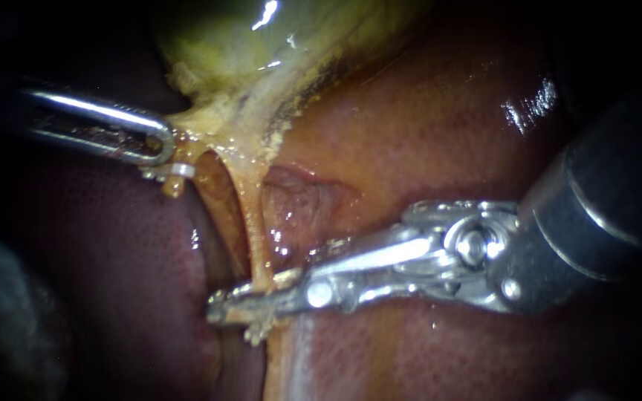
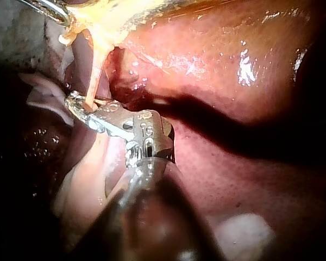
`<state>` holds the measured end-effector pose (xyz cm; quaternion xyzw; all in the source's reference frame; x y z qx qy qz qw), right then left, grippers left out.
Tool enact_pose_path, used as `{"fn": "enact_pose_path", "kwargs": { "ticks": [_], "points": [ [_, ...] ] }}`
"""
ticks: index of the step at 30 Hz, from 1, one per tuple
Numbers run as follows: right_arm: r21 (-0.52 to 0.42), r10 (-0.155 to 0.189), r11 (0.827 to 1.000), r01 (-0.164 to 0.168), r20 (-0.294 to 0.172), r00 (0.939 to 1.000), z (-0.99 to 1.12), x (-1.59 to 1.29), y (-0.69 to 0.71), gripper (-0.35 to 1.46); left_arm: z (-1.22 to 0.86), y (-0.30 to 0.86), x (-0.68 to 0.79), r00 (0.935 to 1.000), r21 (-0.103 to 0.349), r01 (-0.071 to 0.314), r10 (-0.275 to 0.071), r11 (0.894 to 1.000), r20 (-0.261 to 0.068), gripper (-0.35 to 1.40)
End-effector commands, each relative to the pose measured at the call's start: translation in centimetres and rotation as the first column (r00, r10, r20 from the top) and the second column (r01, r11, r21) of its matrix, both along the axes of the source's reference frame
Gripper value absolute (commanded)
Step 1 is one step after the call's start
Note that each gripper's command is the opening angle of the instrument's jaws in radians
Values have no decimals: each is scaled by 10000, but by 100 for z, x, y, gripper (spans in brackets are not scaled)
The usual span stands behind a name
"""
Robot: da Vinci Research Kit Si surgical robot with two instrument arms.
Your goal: Going back first clip right tube
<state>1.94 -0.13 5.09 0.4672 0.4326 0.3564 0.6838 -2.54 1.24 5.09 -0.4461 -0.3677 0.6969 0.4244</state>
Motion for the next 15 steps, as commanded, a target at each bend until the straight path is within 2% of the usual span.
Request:
{"fn": "enact_pose_path", "kwargs": {
  "ticks": [1, 2, 3, 4, 5, 6, 8, 10, 15],
  "points": [
    [-252, -193, 9995, 190, -131, 9997, 0, 0, -2, -35, 0, 0, 0, 10000, -4, 3, -3, 10000, -8, -35],
    [-567, -324, 9979, 308, -278, 9991, 0, 1, -3, -35, 0, 0, 0, 10000, -4, 3, -3, 10000, -8, -35],
    [-1161, -532, 9921, 468, -525, 9972, 0, 3, -4, -25, 0, 0, 0, 10000, -4, 3, -3, 10000, -8, -35],
    [-1385, -623, 9890, 528, -649, 9959, 1, 5, -6, -11, 1, 0, 0, 10000, -4, 3, -3, 10000, -8, -35],
    [-1722, -776, 9830, 630, -793, 9938, 1, 6, -8, -4, 1, 0, 0, 10000, -5, 3, -3, 10000, -8, -35],
    [-2157, -979, 9737, 737, -1037, 9898, 3, 10, -10, 10, 1, 0, 0, 10000, -5, 3, -3, 10000, -8, -35],
    [-2357, -1034, 9691, 726, -1211, 9872, 7, 15, -15, 27, 1, 0, 0, 10000, -5, 3, -3, 10000, -8, -35],
    [-2598, -978, 9638, 605, -1330, 9863, 14, 19, -20, 36, 1, 0, 0, 10000, -5, 3, -3, 10000, -8, -35],
    [-3354, -899, 9412, 391, -1371, 9865, 33, 23, -26, 45, 1, 0, 0, 10000, -5, 2, -2, 10000, -8, -35]
  ]
}}
